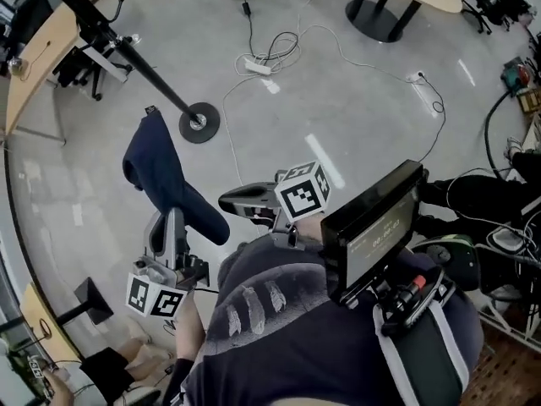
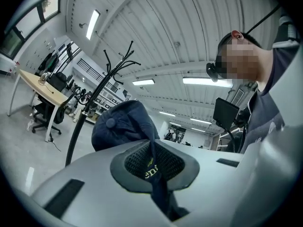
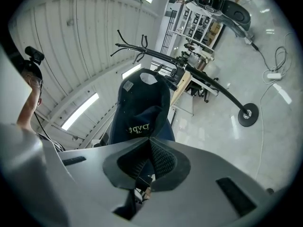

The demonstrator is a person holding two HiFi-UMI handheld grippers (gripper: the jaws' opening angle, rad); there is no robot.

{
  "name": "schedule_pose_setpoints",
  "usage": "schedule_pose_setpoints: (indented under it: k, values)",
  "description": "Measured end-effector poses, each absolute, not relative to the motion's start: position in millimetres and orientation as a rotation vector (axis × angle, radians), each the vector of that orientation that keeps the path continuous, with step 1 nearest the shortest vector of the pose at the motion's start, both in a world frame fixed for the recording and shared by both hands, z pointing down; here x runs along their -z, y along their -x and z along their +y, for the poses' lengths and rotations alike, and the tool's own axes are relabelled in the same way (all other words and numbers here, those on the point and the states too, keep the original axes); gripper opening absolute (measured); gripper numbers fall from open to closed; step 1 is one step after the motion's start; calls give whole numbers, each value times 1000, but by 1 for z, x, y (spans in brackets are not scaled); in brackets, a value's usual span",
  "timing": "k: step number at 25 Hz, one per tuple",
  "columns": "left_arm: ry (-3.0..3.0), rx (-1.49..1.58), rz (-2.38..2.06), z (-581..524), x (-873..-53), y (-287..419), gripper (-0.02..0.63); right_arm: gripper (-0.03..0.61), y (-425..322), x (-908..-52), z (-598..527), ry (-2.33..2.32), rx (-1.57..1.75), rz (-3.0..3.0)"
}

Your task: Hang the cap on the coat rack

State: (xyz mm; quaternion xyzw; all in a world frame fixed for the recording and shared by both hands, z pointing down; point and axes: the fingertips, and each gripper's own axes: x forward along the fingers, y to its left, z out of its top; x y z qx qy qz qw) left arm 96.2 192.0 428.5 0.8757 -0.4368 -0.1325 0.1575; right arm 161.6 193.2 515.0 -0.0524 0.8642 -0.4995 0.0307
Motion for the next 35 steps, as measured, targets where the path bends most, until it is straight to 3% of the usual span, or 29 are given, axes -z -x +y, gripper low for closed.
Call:
schedule_pose_setpoints:
  k: [7,22,35]
  values:
    - [-2448,323,-1284,143,-395,-70,25,5,-145,-483,140,192,1625,2603]
    - [-2534,387,-1274,93,-388,112,25,5,37,-478,98,234,1623,2673]
    - [-2506,380,-1225,47,-396,98,25,5,19,-482,53,306,1660,2609]
